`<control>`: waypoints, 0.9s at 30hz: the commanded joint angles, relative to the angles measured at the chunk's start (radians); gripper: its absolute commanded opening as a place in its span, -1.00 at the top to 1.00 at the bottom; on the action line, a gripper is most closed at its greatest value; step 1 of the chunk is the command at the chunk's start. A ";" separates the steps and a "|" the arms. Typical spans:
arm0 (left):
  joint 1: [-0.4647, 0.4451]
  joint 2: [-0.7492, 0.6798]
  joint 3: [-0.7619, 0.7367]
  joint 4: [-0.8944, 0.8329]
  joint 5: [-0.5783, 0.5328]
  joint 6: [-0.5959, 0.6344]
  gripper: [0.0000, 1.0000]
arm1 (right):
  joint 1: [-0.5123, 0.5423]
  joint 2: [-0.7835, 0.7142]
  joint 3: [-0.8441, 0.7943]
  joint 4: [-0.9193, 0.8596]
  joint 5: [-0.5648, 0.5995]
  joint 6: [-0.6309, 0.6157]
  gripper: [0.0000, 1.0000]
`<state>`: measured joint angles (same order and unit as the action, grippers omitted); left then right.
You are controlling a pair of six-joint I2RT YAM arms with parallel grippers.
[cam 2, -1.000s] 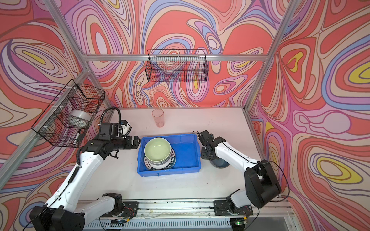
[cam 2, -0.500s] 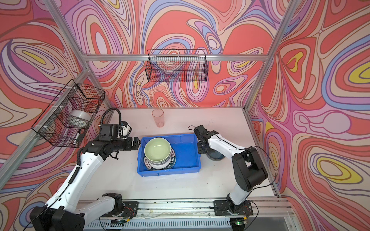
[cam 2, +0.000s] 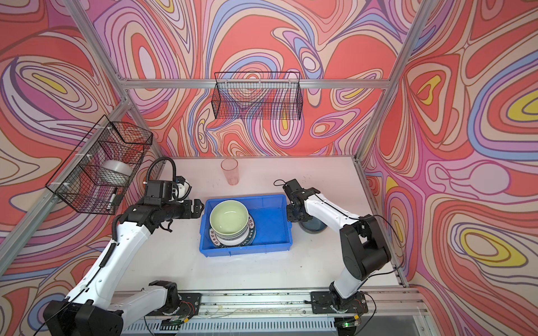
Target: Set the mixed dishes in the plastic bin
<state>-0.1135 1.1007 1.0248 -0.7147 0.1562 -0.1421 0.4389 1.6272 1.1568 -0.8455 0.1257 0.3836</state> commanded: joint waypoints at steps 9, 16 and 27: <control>-0.005 -0.010 -0.014 -0.019 -0.002 0.011 -0.92 | -0.225 -0.174 0.011 -0.080 -0.022 -0.058 0.10; -0.005 -0.010 -0.014 -0.019 -0.007 0.013 -0.92 | -0.360 -0.192 -0.075 -0.049 0.003 -0.034 0.05; -0.005 -0.014 -0.017 -0.019 -0.004 0.015 -0.92 | -0.442 -0.128 -0.124 0.038 -0.019 0.023 0.17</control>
<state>-0.1135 1.1007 1.0191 -0.7147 0.1558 -0.1417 0.0044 1.4773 1.0496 -0.8463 0.1169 0.3820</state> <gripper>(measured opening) 0.961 0.418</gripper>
